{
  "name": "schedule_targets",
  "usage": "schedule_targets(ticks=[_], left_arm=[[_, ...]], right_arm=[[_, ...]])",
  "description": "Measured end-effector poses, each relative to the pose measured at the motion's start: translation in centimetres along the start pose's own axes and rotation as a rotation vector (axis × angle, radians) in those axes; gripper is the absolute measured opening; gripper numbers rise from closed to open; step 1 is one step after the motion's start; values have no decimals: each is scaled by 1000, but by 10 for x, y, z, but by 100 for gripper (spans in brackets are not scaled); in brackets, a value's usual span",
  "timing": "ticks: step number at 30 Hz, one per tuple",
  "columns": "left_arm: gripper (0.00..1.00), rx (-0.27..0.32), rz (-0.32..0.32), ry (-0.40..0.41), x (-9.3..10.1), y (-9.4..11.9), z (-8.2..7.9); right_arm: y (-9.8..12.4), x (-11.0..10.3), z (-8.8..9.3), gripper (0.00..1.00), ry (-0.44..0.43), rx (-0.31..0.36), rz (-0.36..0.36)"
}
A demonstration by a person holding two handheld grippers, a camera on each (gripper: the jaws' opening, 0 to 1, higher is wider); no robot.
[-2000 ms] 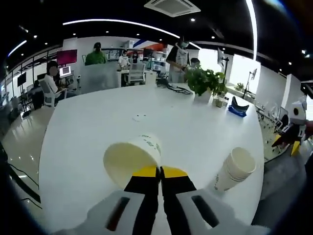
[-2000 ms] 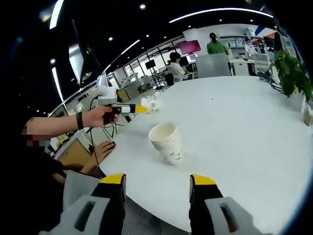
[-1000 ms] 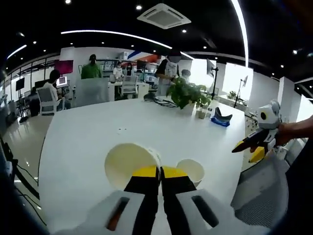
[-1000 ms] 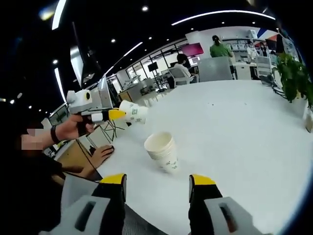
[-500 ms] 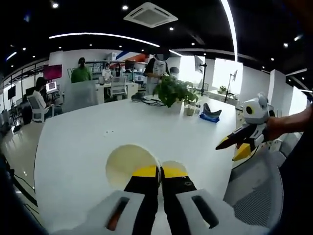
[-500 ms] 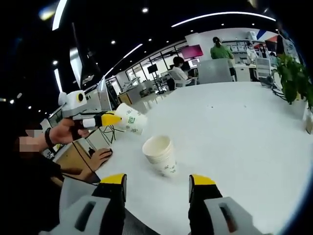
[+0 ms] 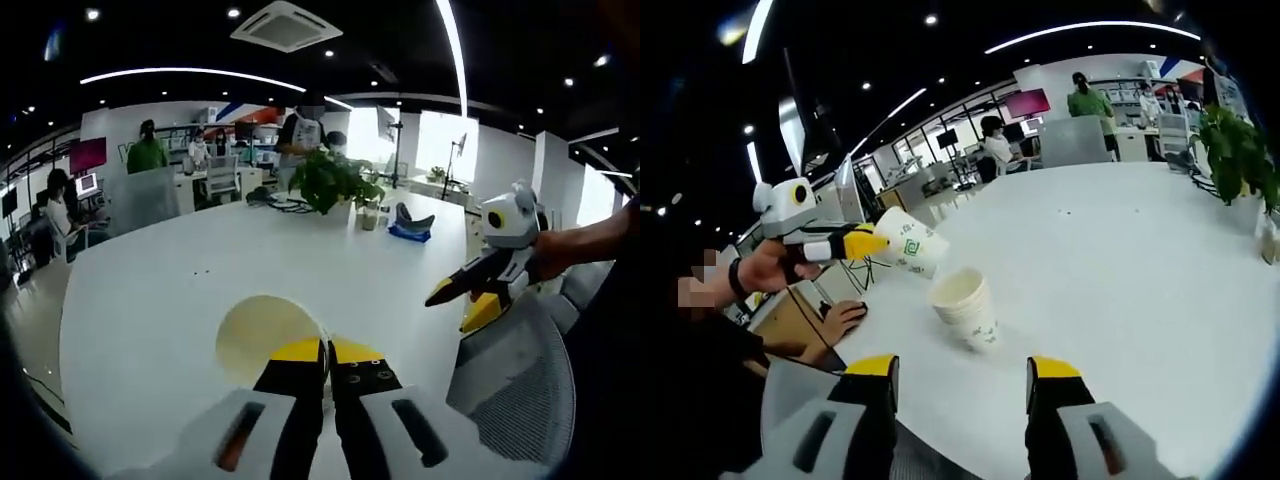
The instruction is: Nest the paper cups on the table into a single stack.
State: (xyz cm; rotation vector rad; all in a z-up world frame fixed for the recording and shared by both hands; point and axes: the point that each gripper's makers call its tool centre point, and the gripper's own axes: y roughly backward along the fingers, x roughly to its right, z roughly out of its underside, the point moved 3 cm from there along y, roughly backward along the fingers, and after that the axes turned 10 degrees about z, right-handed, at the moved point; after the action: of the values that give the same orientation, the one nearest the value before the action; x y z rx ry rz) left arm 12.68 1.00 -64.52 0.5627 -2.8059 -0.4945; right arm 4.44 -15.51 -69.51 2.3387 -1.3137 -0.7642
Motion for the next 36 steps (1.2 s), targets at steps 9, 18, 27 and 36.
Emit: schedule_targets(ticks=[9,18,27,36], left_arm=[[0,-48,22,-31,3,-10,5],[0,-84,32,-51,7,-17,11],[0,-130,32,-64,10,-29,20],[1,-152,36,-50,11,-41,29]], right_arm=[[3,0,1,50,-8,-1,5],[10,4,4,50,-12,-5,14],[14,3,9,50,-8,-13,20],[11,1,11,50,10,-22,15]])
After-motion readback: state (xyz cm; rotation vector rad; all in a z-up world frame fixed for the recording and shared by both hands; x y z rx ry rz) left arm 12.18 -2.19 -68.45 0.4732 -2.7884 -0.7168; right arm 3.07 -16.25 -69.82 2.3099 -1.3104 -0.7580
